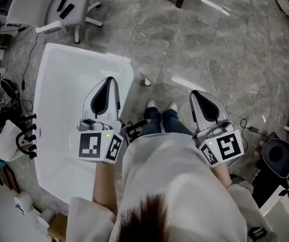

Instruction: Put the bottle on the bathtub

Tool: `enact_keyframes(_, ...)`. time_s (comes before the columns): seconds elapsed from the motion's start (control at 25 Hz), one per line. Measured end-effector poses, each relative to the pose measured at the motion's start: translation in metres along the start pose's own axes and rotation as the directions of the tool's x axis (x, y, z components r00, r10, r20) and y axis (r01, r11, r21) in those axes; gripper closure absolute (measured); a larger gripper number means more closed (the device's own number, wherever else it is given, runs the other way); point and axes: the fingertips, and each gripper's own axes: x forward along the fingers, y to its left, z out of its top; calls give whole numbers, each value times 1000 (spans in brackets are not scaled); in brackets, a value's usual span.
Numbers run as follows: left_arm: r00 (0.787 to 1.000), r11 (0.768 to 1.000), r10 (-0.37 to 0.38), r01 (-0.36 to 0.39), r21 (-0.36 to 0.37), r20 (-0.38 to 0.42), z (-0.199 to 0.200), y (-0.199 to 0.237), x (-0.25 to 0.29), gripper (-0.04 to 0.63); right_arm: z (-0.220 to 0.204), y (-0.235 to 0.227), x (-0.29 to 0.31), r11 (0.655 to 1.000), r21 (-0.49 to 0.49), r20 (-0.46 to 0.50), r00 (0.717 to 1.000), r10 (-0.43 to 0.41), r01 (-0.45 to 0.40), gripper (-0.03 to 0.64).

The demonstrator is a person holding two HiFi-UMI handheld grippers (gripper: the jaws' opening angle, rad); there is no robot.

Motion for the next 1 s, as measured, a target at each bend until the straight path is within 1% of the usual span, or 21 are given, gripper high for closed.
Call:
enact_keyframes(0.2, 997, 999, -31, 29, 33, 70, 36, -21, -18, 546, 19, 6, -9, 1000, -15, 49, 999, -11, 12, 618)
enact_keyframes(0.4, 992, 996, -64, 57, 64, 105, 53, -35, -35, 546, 31, 7, -21, 999, -23, 84, 996, -28, 30, 618)
enact_keyframes(0.64, 991, 995, -87, 82, 51, 100, 52, -39, -45, 546, 36, 3, -37, 998, -28, 101, 993, -60, 63, 618)
enact_keyframes(0.84, 993, 995, -88, 84, 54, 80, 41, -43, -59, 546, 31, 10, -50, 997, -21, 115, 991, -72, 75, 618)
enact_keyframes(1.0, 994, 996, -77, 74, 40, 72, 38, -41, -60, 546, 33, 9, -53, 996, -11, 126, 988, -86, 88, 618)
